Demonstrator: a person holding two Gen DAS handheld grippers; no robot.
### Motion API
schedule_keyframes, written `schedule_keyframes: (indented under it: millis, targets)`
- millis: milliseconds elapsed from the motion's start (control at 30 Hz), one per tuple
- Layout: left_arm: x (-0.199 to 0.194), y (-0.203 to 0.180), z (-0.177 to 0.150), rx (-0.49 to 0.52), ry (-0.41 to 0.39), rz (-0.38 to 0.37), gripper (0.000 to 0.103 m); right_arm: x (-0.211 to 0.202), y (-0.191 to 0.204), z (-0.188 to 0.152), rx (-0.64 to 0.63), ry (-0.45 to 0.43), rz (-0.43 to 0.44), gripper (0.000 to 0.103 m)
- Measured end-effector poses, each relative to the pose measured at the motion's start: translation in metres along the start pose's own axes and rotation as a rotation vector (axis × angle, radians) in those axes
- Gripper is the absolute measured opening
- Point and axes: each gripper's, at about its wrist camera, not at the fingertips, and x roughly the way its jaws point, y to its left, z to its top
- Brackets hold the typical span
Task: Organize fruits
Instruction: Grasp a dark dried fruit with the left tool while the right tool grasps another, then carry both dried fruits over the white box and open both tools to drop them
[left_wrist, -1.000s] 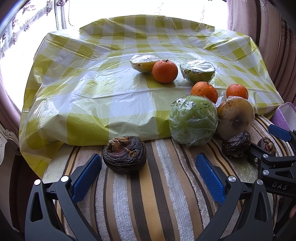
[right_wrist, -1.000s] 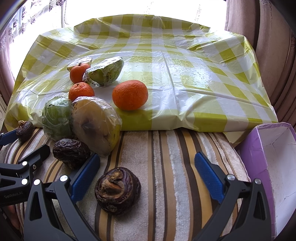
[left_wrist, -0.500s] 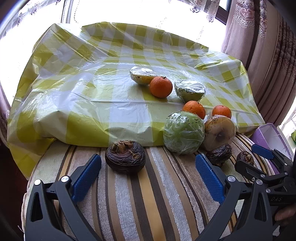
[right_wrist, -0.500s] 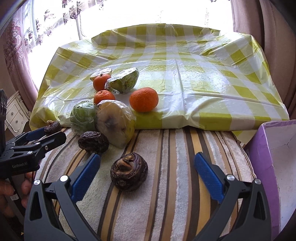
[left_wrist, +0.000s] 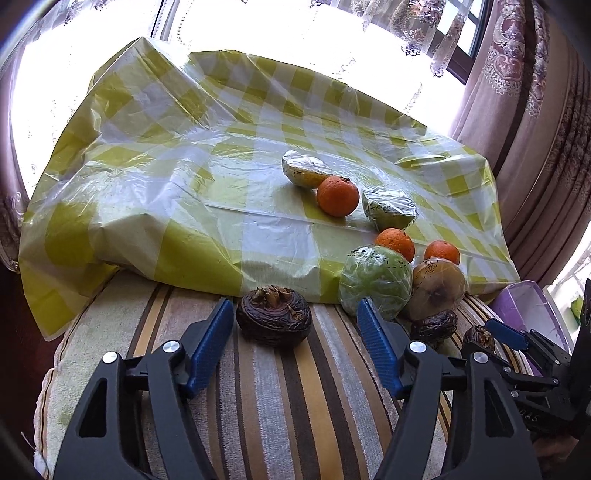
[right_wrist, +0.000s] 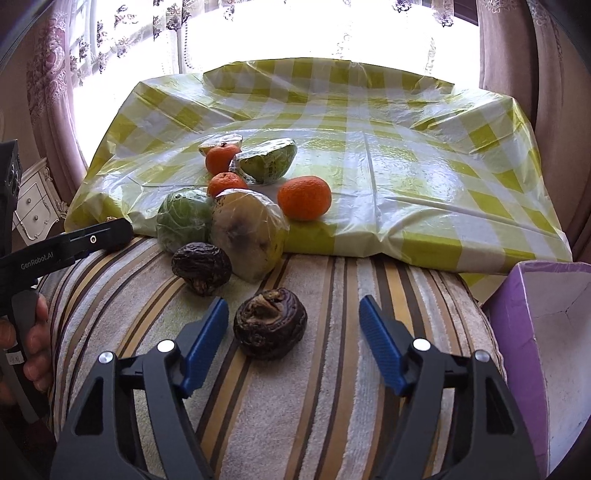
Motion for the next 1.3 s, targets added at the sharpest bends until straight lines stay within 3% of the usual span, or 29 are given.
schedule_keyframes:
  millis: [133, 200, 233, 433, 567, 1000, 1300]
  targets:
    - [-0.001, -0.001, -0.002, 0.021, -0.039, 0.02, 0.057, -0.002, -0.002, -0.002, 0.006, -0.003, 0.016, 0.061]
    - [-0.001, -0.002, -0.002, 0.034, -0.054, 0.037, 0.046, -0.003, 0.0, -0.004, -0.002, -0.007, 0.022, 0.041]
    - [-0.001, -0.002, -0.002, 0.037, -0.052, 0.032, 0.039, -0.004, 0.0, -0.004, -0.005, -0.007, 0.023, 0.038]
    - [-0.004, -0.009, -0.002, 0.063, -0.051, 0.057, 0.038, -0.008, 0.001, -0.006, -0.015, -0.016, 0.03, 0.037]
    - [-0.019, -0.024, 0.0, 0.121, -0.105, 0.064, 0.038, -0.016, -0.007, -0.004, 0.019, -0.029, 0.039, 0.037]
    - [-0.023, -0.106, 0.003, 0.301, -0.107, -0.077, 0.038, -0.063, -0.07, -0.005, 0.146, -0.085, -0.045, 0.037]
    - [0.004, -0.2, -0.008, 0.488, -0.033, -0.244, 0.038, -0.087, -0.142, -0.019, 0.266, -0.039, -0.2, 0.037]
